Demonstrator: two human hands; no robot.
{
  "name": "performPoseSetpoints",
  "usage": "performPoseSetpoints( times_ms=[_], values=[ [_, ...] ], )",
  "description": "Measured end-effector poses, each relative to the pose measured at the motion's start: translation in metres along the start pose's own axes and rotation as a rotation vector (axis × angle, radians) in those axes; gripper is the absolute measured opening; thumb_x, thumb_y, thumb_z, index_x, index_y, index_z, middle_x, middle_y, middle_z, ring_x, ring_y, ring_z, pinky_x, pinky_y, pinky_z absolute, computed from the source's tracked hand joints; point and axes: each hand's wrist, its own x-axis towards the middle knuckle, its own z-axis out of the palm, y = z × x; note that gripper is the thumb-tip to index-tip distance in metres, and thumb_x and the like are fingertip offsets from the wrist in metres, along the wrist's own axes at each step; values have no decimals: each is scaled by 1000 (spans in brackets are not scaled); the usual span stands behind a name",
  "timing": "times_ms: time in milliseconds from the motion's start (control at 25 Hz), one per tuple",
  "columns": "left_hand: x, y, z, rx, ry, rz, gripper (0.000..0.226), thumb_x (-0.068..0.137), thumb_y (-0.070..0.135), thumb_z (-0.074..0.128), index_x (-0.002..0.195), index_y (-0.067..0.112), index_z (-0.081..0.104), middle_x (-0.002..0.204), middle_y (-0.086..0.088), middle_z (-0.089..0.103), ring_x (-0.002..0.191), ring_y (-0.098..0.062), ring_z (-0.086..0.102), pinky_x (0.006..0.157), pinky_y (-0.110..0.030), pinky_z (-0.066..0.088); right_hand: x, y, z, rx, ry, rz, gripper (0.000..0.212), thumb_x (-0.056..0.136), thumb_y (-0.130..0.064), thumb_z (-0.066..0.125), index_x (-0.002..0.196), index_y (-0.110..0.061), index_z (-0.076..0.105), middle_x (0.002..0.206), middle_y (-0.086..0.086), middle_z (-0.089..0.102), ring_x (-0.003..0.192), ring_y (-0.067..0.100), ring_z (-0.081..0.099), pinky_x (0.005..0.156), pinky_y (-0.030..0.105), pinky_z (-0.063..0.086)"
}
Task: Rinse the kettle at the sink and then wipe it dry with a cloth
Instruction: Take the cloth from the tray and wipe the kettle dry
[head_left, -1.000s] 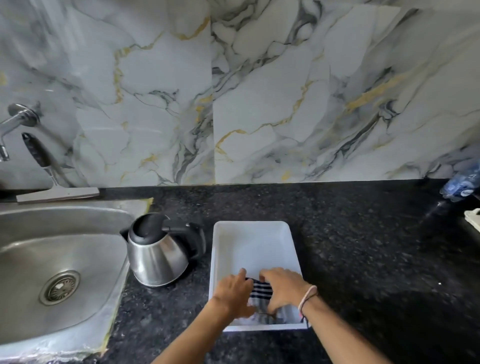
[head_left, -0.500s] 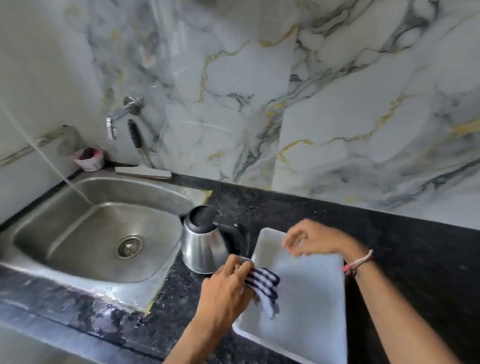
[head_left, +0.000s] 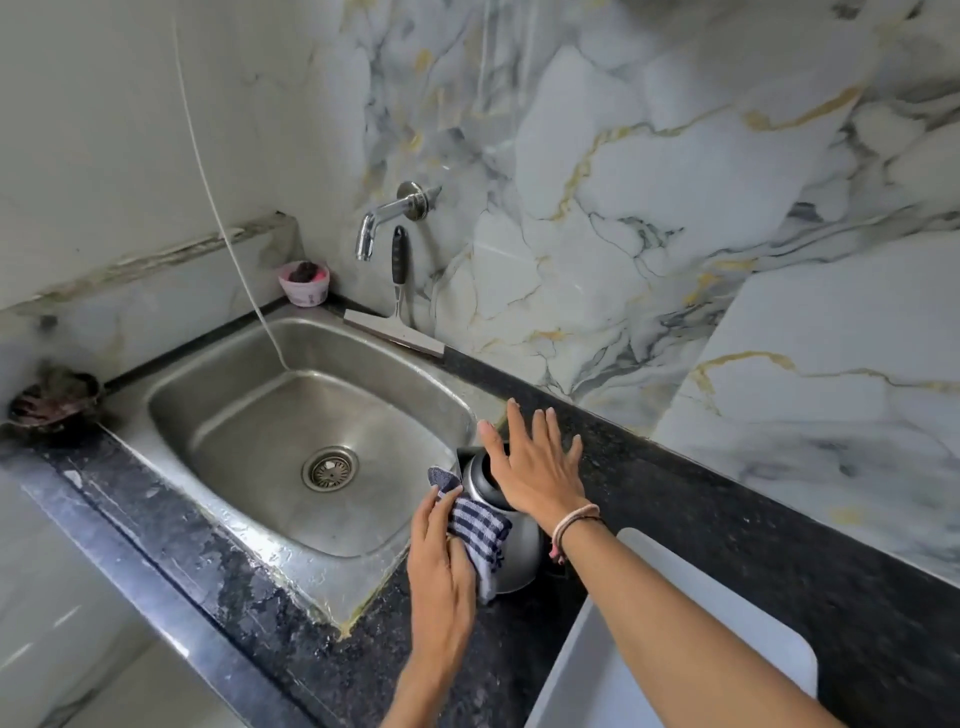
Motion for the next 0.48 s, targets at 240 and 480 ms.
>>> performPoseSetpoints(
  times_ms=[240,480],
  values=[
    [42,25,36,-464,106,-251,63,100,57,26,102,5,62,95,-22,67,87,-29,62,84,-49,50,3,1,3,-55,12,-30,81,98,-72,7,166,-28,2,174,19,3,161,30,-12,125,67,-5],
    [91,-26,30,-368,-110,-314,49,105,46,26,100,44,75,101,6,80,99,-12,72,90,-32,54,10,3,6,-62,21,-22,79,99,-71,8,165,-29,-2,173,20,-2,160,33,-16,124,69,-8]
  ],
)
